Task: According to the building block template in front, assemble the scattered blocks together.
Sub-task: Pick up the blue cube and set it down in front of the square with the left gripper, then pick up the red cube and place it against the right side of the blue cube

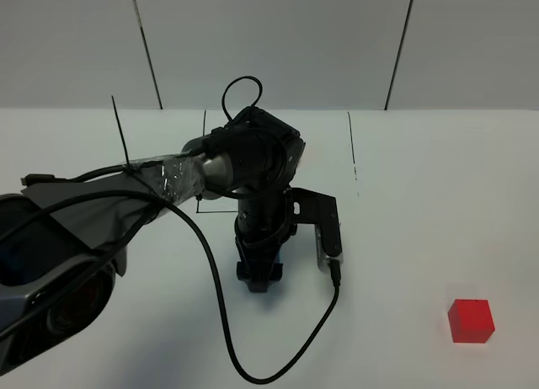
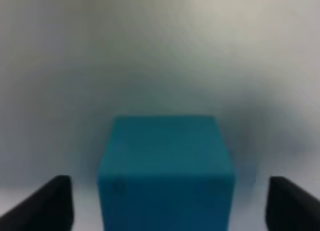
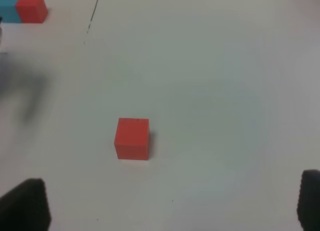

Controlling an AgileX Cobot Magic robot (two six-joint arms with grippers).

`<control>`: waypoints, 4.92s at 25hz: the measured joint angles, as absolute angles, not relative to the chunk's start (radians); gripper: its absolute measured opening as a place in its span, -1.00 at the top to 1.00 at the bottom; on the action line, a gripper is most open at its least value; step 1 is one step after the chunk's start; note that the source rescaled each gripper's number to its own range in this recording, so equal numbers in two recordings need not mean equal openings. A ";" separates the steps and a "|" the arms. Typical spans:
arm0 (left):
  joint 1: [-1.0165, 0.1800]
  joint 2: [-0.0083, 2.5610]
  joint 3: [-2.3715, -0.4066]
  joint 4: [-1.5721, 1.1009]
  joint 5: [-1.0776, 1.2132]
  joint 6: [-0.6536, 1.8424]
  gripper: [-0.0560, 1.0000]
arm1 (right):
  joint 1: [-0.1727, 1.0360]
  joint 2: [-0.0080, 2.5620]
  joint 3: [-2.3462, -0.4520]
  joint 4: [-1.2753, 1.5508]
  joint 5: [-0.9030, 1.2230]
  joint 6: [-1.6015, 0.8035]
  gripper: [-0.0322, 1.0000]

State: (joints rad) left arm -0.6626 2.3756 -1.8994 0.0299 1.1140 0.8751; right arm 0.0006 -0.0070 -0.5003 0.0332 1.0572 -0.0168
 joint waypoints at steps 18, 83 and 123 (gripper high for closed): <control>-0.548 2.056 -1.899 0.022 1.126 0.565 -0.91 | 0.001 -0.007 -0.500 0.033 1.057 -0.017 -1.00; 0.015 -0.008 -0.514 -0.154 1.088 0.185 -0.43 | 0.001 -0.007 -0.500 0.033 1.057 -0.017 -1.00; 0.015 -0.008 -0.507 -0.097 1.070 0.049 -0.43 | 0.001 -0.007 -0.500 0.033 1.057 -0.017 -1.00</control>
State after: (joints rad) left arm 0.0148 -0.0083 -0.5071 -0.0967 1.0704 0.0487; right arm 0.0006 -0.0070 -0.5003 0.0332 1.0572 -0.0168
